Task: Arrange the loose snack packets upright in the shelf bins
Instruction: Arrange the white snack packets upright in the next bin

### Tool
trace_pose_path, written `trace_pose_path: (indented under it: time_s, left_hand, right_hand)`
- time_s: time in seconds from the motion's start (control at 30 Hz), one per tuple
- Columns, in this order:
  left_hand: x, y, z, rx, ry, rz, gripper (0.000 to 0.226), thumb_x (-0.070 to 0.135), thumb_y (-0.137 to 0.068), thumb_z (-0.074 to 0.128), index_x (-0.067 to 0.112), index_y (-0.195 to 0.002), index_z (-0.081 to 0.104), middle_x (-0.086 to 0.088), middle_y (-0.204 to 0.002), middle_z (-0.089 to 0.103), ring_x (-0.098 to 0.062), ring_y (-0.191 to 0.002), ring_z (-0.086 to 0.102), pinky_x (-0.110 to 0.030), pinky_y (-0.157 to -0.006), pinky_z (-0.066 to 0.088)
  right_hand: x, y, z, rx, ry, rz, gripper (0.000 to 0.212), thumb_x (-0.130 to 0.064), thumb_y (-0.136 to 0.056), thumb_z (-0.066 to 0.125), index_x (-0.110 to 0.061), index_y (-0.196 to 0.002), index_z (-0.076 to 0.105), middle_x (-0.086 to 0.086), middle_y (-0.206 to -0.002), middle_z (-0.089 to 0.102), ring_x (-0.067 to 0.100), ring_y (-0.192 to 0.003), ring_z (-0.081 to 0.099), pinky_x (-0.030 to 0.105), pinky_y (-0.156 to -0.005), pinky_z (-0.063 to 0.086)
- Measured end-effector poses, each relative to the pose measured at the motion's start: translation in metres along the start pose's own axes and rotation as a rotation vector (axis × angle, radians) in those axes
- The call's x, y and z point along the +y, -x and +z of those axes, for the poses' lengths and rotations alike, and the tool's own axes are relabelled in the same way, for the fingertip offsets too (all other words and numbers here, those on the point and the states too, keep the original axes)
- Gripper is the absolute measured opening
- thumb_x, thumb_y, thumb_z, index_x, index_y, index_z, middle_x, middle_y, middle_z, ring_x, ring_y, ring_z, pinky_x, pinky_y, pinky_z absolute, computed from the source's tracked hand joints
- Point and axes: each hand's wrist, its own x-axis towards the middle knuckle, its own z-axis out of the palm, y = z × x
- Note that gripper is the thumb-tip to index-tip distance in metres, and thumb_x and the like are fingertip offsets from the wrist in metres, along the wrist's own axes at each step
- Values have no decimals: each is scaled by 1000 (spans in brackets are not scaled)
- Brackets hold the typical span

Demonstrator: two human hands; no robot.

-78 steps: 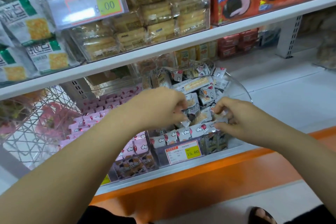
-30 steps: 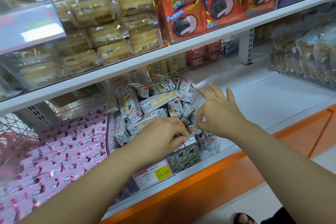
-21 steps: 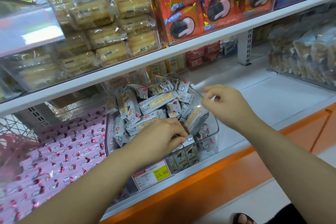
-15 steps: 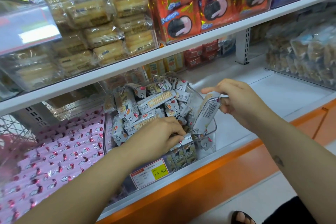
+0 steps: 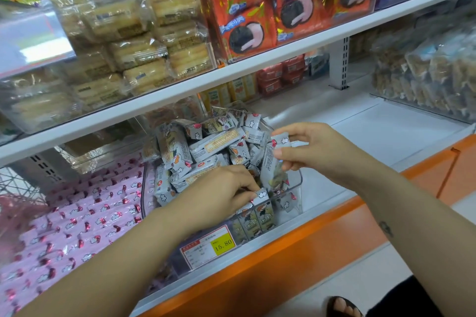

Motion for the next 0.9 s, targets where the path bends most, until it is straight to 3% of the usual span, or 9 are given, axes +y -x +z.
trace_pose_path:
  time_s: [0.13,0.2,0.27,0.37,0.47,0.6,0.7,0.8,0.9]
  left_hand:
    - [1,-3,-1,-15,-9,10,15,26,-93,59,19,-101,69,13,-104,62,4,-86,50,-3,-76,36]
    - [2,-4,-4,-39,12,-18,14,24,-94,59,20,-103,68,16,-97,62,7,-76,51,-1,-66,35]
    - [4,-7,-8,-82,78,-73,13,21,-93,59,24,-104,65,19,-90,61,10,-69,53,-4,-59,38]
    - [6,-14,-16,-182,192,-97,25,15,-92,59,29,-112,61,15,-98,59,7,-79,55,-7,-67,43]
    - [11,-24,-23,-309,113,-88,28,17,-91,56,30,-115,62,8,-103,60,-2,-76,54,-13,-63,42]
    - [21,-38,-27,-419,120,-153,20,27,-90,55,27,-109,63,9,-75,56,-6,-58,47,-22,-55,38]
    - [25,-46,-25,-461,95,-167,22,32,-89,56,29,-110,63,15,-86,58,-4,-74,55,-22,-64,43]
    - [28,-49,-17,-542,77,-154,36,42,-86,58,33,-121,58,13,-111,60,-9,-101,57,-29,-90,47]
    - [28,-45,-9,-569,85,-180,48,53,-71,57,38,-117,53,13,-116,59,-10,-104,57,-35,-95,47]
  right_hand:
    - [-2,-4,-8,250,36,-137,17,-28,-79,73,-19,-92,71,-11,-75,67,-6,-51,52,8,-51,39]
    - [-4,-2,-19,300,-18,-150,18,-29,-78,73,-18,-91,71,-12,-69,67,-5,-54,53,12,-56,39]
    - [-5,2,-26,243,6,-116,21,-31,-75,74,-18,-91,71,-10,-68,67,-1,-55,52,18,-59,41]
    - [0,5,-27,131,97,-38,26,-35,-71,74,-17,-89,71,-8,-65,66,1,-54,51,19,-58,43]
    - [2,5,-28,114,116,-4,21,-33,-75,74,-17,-89,71,-9,-62,65,0,-53,51,19,-59,43]
    - [2,5,-34,113,99,5,23,-33,-75,73,-16,-90,71,-9,-61,64,3,-53,49,18,-59,42]
    - [4,6,-37,93,112,2,21,-34,-74,74,-17,-86,71,-9,-60,61,4,-54,48,18,-58,41]
    - [6,7,-40,85,167,-7,16,-33,-76,75,-19,-82,70,-14,-51,55,1,-50,47,12,-52,39]
    - [7,7,-44,103,184,-8,17,-33,-76,75,-19,-84,70,-15,-52,55,-1,-49,48,10,-50,39]
